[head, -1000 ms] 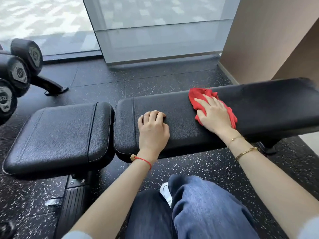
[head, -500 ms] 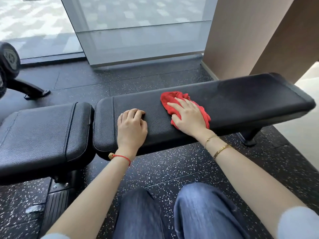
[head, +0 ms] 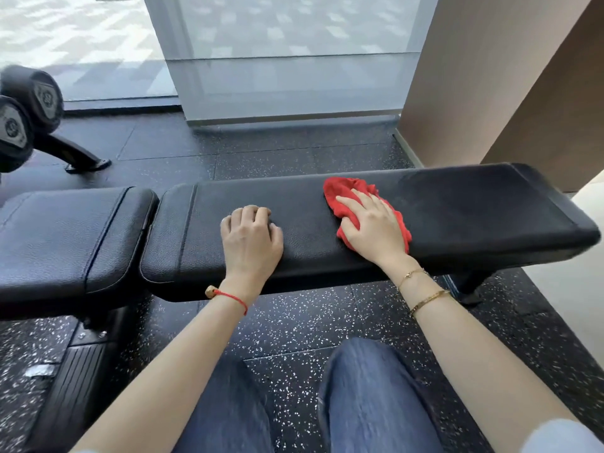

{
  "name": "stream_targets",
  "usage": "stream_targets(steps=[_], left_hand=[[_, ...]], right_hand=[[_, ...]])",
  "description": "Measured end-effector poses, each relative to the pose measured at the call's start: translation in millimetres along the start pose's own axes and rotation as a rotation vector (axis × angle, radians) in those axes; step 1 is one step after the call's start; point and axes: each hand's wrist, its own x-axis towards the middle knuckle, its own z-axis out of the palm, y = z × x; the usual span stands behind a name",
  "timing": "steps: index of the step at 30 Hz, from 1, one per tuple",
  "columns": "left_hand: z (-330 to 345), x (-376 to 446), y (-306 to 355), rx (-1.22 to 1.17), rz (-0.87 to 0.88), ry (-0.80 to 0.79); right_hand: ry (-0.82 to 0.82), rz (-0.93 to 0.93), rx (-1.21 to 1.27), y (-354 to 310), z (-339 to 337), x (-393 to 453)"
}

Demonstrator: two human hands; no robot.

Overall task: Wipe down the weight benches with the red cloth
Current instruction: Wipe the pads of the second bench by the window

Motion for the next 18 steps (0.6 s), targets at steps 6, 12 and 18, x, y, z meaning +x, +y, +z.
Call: stream_targets(steps=[6, 12, 18], left_hand=[[17, 5, 37, -0.043, 0.070, -0.013], [31, 8, 45, -0.029, 0.035, 0.011], [31, 7, 44, -0.045, 0.038, 0.018]], right_hand=[[-0.017, 0.138, -0.049, 28, -6, 39], [-0.126, -0.152, 0.017, 2, 4, 41], [-0.102, -0.217, 0.061, 41, -14, 3]])
